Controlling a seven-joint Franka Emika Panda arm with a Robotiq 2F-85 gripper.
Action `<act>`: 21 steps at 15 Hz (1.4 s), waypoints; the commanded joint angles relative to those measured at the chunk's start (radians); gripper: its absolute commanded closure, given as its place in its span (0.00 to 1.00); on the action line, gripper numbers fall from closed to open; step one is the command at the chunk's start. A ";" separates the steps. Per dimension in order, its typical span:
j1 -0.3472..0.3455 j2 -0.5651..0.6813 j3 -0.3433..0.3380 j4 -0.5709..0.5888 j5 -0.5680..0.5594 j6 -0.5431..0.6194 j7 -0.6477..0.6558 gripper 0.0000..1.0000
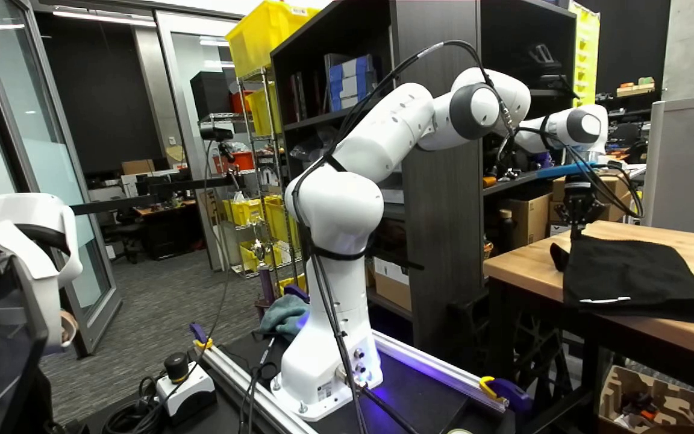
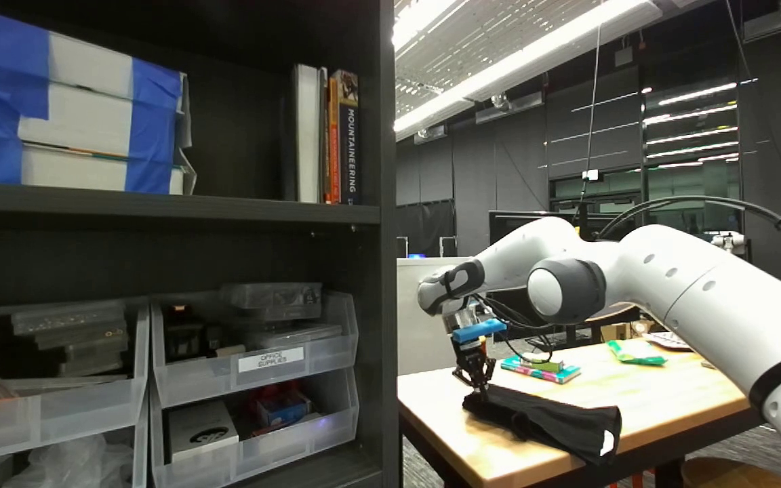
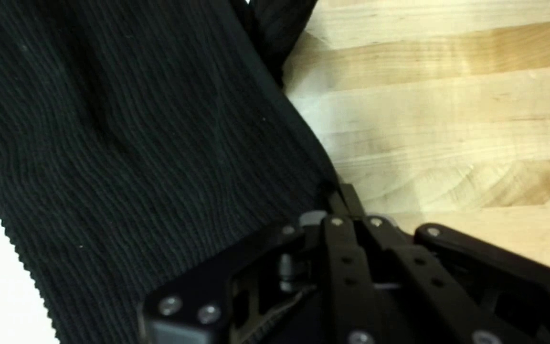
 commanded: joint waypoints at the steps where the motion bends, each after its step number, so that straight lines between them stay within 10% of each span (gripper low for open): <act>1: -0.063 -0.028 0.010 0.074 0.088 -0.066 0.040 1.00; 21: -0.419 0.105 0.068 0.369 0.450 -0.125 0.597 1.00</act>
